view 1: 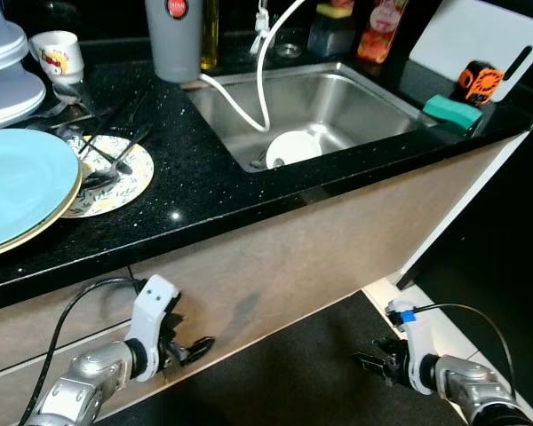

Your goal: Kitchen organization

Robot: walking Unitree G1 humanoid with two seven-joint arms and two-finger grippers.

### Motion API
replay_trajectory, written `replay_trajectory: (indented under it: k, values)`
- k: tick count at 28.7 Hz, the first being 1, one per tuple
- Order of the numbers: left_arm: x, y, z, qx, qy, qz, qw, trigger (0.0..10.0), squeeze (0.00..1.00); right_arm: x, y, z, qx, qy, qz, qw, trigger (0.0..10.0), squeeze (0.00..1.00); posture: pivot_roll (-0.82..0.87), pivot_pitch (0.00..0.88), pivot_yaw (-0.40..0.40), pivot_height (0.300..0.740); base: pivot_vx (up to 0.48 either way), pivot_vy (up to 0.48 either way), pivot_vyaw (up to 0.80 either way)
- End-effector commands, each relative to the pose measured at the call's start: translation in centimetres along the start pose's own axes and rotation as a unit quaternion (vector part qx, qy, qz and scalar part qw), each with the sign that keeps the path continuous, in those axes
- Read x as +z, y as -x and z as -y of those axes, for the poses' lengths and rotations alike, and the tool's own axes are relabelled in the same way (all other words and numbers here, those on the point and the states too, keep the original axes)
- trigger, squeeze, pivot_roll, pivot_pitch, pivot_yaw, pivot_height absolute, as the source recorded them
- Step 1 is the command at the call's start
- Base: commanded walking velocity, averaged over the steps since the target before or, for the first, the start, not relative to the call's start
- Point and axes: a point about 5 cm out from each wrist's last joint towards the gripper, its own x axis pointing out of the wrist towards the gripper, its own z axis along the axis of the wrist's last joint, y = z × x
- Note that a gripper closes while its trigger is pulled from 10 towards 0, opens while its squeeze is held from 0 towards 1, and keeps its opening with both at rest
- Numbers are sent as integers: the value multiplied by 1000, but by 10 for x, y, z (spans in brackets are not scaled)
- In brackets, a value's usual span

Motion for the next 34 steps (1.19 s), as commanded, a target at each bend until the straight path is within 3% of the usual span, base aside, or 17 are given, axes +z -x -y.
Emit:
replay_trajectory:
  k: [1, 3, 11, 21, 26, 29, 34]
  values:
    - [-16, -6, -2, 23, 13, -23, 999, 10000, 0, -8, -2, 0, -34, -4, -16, 999, 10000, 0, 76, 46, -55, 740, 0, 0, 0]
    - [-33, -11, -6, 56, 19, -52, 997, 10000, 0, -19, -6, -6, -58, 1, -41, 997, 10000, 0, 79, 44, -58, 740, 0, 0, 0]
    - [-62, -17, -9, 113, 73, -89, 987, 10000, 0, -47, -16, -28, -80, 3, -96, 992, 10000, 0, 85, 31, -59, 740, 0, 0, 0]
    - [-75, -12, -18, 195, 123, -83, 970, 10000, 0, -61, -17, -34, -111, 4, -125, 986, 10000, 0, 100, 32, -65, 740, 0, 0, 608]
    - [-72, -8, -26, 235, 118, -69, 962, 10000, 0, -63, -18, -37, -109, 10, -131, 985, 10000, 0, 109, 36, -67, 740, 0, 0, 756]
    - [-68, -7, -29, 246, 85, -70, 963, 10000, 0, -64, -18, -39, -108, 10, -133, 985, 10000, 0, 114, 37, -69, 740, 0, 0, 752]
    - [-78, -9, -23, 243, 57, -101, 963, 10000, 0, -67, -18, -41, -104, 22, -140, 984, 10000, 0, 116, 34, -66, 740, 0, 0, 724]
